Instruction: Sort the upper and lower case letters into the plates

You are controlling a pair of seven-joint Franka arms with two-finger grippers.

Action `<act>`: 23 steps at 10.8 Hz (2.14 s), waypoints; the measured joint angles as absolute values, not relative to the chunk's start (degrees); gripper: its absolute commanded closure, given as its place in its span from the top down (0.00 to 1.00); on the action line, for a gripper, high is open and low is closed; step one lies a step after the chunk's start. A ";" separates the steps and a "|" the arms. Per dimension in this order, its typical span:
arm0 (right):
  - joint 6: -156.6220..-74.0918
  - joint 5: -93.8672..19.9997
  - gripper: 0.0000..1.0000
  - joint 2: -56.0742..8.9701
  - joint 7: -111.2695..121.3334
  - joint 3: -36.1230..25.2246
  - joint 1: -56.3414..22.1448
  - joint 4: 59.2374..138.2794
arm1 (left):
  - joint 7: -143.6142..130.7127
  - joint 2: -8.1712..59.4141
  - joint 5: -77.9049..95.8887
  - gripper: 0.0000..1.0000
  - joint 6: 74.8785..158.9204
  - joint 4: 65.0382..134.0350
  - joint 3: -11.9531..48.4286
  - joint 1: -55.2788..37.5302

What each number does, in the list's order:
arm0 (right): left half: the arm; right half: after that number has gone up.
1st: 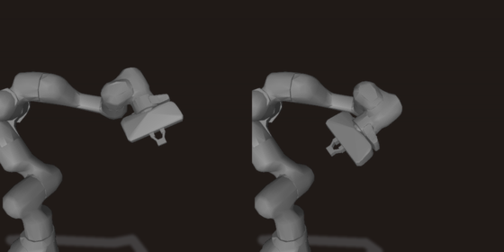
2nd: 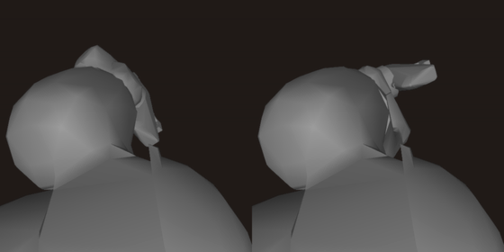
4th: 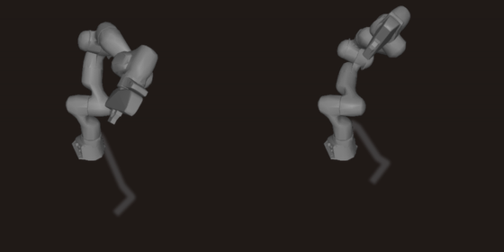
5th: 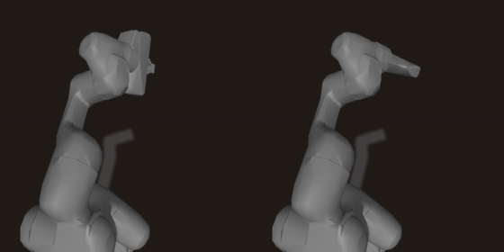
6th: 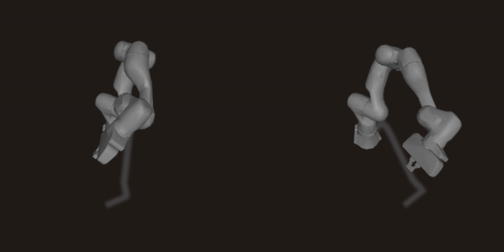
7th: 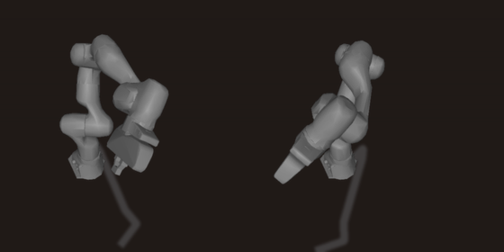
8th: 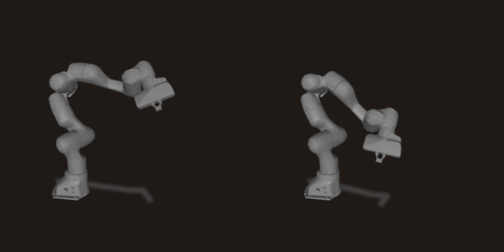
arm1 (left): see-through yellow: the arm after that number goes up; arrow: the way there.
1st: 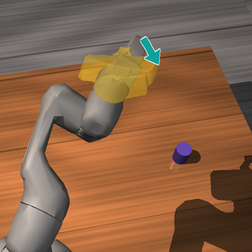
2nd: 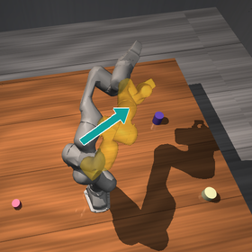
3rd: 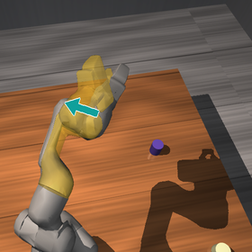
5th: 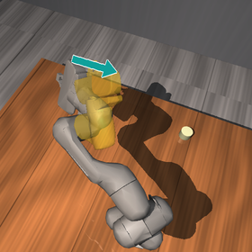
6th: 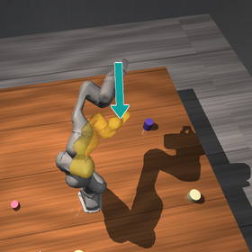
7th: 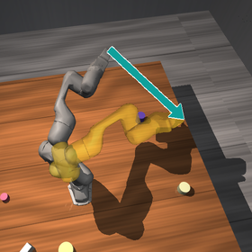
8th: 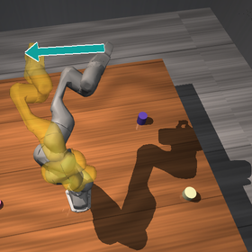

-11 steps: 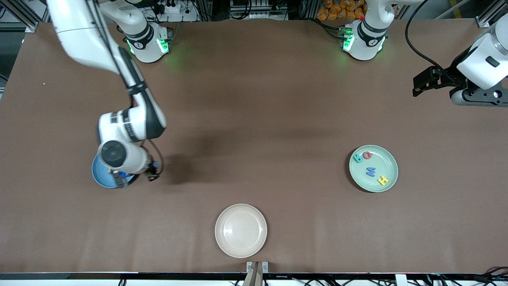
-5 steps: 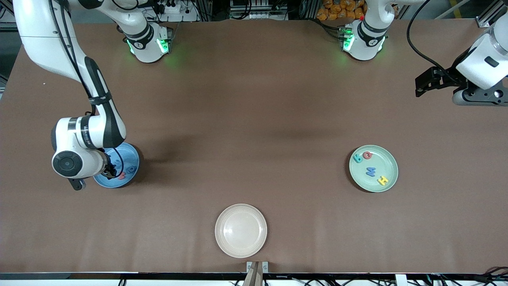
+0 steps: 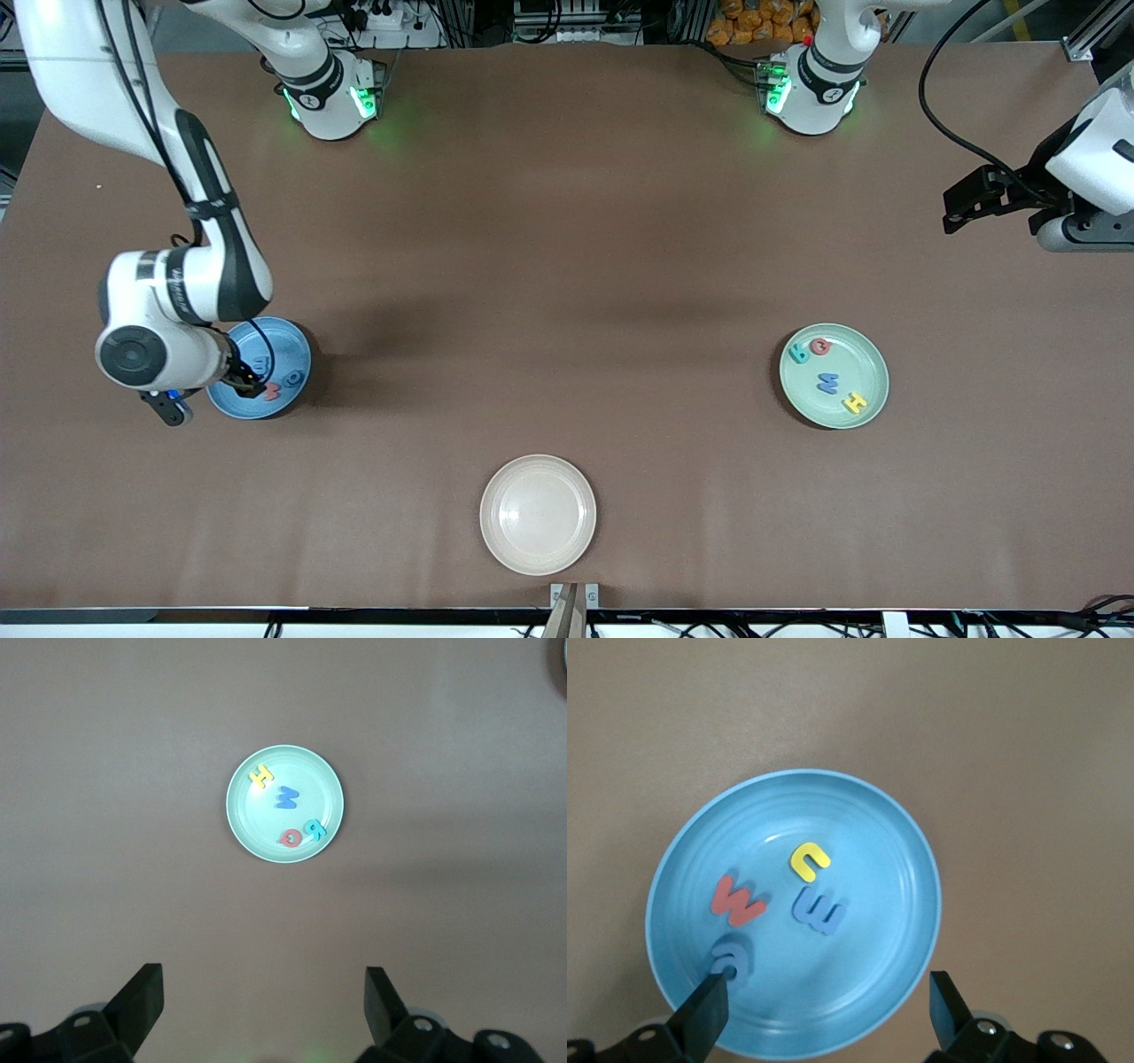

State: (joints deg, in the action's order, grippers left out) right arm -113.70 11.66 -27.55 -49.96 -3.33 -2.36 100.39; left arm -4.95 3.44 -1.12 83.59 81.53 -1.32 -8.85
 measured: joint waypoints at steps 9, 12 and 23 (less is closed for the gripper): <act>-111.71 1.18 1.00 -3.39 -6.16 -1.67 -1.58 114.56 | -5.02 1.79 -0.75 1.00 83.39 81.98 -0.93 -8.94; -102.01 0.82 1.00 -1.21 1.77 -1.20 -1.72 105.18 | -5.03 1.59 -0.76 1.00 83.27 82.12 -1.14 -8.73; -85.43 0.45 1.00 -0.93 4.06 -0.98 -2.09 83.80 | -4.65 1.40 4.66 1.00 83.14 82.66 -0.82 -3.58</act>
State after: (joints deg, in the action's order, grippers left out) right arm -85.43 0.45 -0.93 4.06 -0.98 -2.09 83.80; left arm -4.65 1.40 4.66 83.14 82.66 -0.82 -3.58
